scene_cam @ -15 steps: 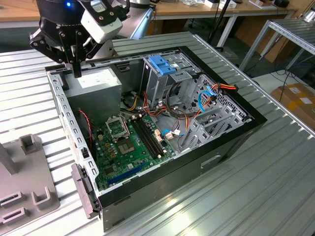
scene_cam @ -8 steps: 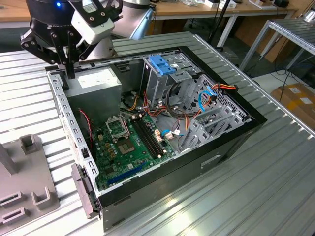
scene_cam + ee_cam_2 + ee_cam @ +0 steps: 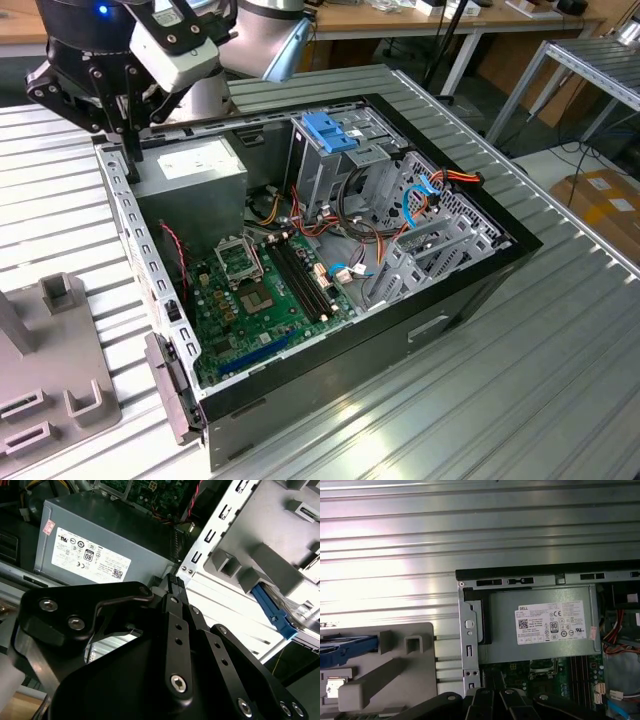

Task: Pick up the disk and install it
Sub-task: 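Reach for the disk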

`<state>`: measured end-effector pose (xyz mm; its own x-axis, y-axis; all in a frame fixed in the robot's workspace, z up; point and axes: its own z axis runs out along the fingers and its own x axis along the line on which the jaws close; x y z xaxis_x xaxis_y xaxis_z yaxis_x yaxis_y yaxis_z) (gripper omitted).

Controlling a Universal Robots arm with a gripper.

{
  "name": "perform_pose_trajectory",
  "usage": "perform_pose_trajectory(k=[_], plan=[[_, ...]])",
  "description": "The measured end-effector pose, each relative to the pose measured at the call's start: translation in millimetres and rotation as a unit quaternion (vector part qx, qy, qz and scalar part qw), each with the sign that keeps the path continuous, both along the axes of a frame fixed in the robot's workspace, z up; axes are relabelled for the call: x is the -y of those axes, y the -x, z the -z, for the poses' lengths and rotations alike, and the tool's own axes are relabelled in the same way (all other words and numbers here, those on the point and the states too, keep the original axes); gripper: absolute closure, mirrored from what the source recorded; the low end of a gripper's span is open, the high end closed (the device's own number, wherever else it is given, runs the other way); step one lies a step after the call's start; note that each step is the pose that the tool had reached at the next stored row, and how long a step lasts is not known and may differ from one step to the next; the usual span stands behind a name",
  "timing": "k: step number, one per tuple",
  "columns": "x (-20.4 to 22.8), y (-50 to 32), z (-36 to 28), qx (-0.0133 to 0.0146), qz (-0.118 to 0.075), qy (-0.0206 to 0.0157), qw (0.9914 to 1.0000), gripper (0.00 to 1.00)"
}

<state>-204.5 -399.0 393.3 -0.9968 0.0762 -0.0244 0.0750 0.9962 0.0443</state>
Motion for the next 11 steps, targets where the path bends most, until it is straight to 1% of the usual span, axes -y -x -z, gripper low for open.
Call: perform_pose_trajectory(k=[5,11], plan=[[0.0,0.3,0.0,0.0000,0.000,0.0000,1.00000,0.89],[0.0,6.2,0.0,0.0000,0.000,0.0000,1.00000,0.89]])
